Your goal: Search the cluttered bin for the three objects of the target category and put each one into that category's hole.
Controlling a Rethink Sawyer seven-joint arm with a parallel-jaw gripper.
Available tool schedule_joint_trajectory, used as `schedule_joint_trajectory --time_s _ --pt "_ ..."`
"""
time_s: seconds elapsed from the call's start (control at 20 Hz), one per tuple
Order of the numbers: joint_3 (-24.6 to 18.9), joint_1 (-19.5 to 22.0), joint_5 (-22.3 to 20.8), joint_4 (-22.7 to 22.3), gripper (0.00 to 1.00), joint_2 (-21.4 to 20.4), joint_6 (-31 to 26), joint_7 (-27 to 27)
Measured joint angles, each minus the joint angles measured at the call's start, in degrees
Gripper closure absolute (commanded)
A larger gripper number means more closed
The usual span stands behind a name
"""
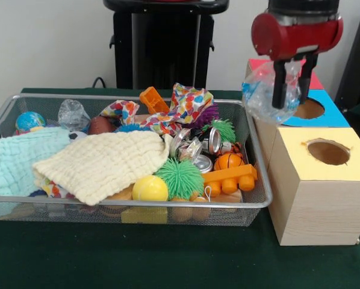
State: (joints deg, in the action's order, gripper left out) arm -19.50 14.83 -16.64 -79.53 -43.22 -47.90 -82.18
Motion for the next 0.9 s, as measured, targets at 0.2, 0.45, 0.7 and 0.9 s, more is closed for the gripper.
schedule_joint_trajectory --time_s 0.2,0.45,0.7,0.9 --pt "0.95 -1.07 1.26 -1.53 1.00 -2.06 0.00 -0.01" --pt "2.85 -2.68 2.33 -4.22 1.00 -3.69 0.01 -0.07" --pt "5.24 -4.57 3.00 -7.77 1.00 -4.06 0.65 -0.88" --pt "7.12 -6.16 3.07 -9.72 1.00 -3.97 2.33 -1.54"
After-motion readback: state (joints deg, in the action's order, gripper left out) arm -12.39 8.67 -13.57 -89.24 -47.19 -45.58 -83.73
